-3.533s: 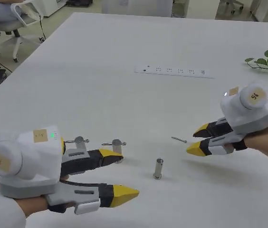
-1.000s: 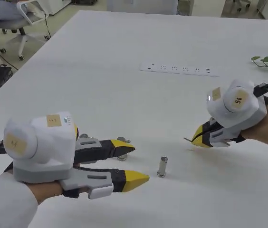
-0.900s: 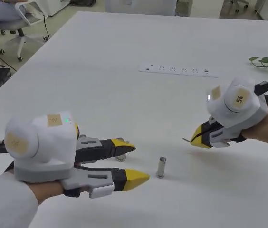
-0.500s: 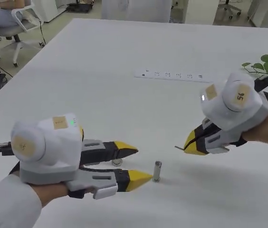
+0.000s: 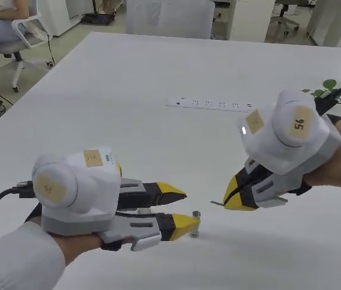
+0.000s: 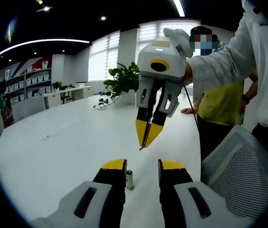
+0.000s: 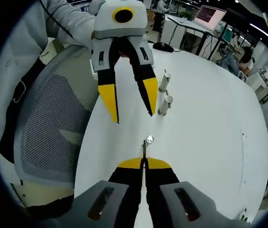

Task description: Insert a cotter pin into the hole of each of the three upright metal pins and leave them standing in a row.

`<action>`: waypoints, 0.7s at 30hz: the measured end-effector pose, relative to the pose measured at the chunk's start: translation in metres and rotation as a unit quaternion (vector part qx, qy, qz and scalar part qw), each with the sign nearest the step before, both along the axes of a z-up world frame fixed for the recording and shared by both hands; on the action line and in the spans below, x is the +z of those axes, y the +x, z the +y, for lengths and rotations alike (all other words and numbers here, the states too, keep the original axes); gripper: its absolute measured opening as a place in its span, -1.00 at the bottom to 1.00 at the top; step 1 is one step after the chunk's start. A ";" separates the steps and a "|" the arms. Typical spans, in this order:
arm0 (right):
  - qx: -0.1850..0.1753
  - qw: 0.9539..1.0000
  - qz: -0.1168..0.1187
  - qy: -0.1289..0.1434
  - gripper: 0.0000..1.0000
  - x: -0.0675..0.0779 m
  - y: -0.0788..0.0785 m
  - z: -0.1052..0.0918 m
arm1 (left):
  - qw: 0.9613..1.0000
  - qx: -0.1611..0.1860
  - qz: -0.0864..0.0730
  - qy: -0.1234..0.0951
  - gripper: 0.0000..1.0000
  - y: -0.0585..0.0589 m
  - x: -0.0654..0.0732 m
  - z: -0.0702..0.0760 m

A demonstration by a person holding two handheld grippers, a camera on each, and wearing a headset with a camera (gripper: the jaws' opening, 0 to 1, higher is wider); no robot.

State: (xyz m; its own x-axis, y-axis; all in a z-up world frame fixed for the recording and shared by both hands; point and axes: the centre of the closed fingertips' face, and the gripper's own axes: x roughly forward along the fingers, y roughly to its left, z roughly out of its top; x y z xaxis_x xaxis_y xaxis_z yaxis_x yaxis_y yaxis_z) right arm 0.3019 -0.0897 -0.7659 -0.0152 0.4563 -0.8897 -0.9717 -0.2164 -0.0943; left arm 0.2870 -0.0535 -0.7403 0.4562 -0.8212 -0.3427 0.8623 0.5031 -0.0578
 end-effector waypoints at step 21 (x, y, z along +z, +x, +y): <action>0.040 0.999 0.002 -0.022 -0.96 0.010 -0.025 0.009 | 0.999 -0.035 -0.017 0.020 -0.81 -0.005 -0.003 -0.021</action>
